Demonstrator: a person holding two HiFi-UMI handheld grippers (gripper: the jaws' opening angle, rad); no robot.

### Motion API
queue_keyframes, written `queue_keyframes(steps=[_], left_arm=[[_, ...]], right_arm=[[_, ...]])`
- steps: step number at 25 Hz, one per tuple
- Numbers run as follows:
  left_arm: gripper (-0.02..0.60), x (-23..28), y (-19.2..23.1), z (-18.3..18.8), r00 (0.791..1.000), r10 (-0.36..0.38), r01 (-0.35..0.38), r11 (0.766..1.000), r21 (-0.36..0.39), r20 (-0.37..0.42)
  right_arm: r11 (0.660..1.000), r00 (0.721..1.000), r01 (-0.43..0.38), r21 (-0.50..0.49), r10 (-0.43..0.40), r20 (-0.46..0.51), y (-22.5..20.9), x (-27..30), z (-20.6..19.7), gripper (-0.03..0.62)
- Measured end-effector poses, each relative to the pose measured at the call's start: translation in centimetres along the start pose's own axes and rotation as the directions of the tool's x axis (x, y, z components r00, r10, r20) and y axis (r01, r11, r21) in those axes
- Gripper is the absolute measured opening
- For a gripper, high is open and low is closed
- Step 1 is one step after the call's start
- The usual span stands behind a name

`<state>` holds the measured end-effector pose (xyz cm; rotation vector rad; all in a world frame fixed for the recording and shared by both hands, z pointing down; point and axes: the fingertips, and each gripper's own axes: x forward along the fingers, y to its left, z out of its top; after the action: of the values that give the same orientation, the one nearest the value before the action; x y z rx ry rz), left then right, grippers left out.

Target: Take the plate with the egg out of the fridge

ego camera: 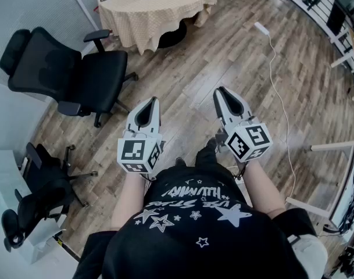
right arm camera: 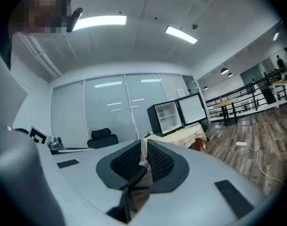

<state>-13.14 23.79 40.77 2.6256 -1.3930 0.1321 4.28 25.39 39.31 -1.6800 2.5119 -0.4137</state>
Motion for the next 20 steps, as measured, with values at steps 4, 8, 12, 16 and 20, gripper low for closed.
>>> queue_keyframes(steps=[4,8,12,16,20], left_arm=[[0.006,0.0,0.3,-0.1,1.0,0.0,0.0,1.0,0.004,-0.003],[0.006,-0.2,0.8,-0.2,1.0,0.008,-0.008,1.0,0.014,-0.005],[0.006,-0.6,1.8,-0.2,1.0,0.025,-0.025,1.0,0.018,-0.004],[0.006,-0.9,3.0,-0.4,0.999,0.043,-0.043,0.999,0.012,-0.006],[0.006,-0.2,3.8,-0.9,0.999,0.048,-0.048,0.999,0.005,-0.015]], right_arm=[[1.0,1.0,0.002,-0.006,-0.002,-0.006,0.1,0.4,-0.2,0.054],[1.0,1.0,0.019,0.007,-0.019,0.01,0.0,0.6,-0.2,0.052],[0.997,0.997,0.05,0.053,-0.053,0.055,-0.7,0.8,0.3,0.051],[0.995,0.996,0.061,0.081,-0.066,0.064,-1.5,0.8,0.0,0.052],[0.992,0.995,0.081,0.1,-0.086,0.045,-2.7,0.9,-1.1,0.052]])
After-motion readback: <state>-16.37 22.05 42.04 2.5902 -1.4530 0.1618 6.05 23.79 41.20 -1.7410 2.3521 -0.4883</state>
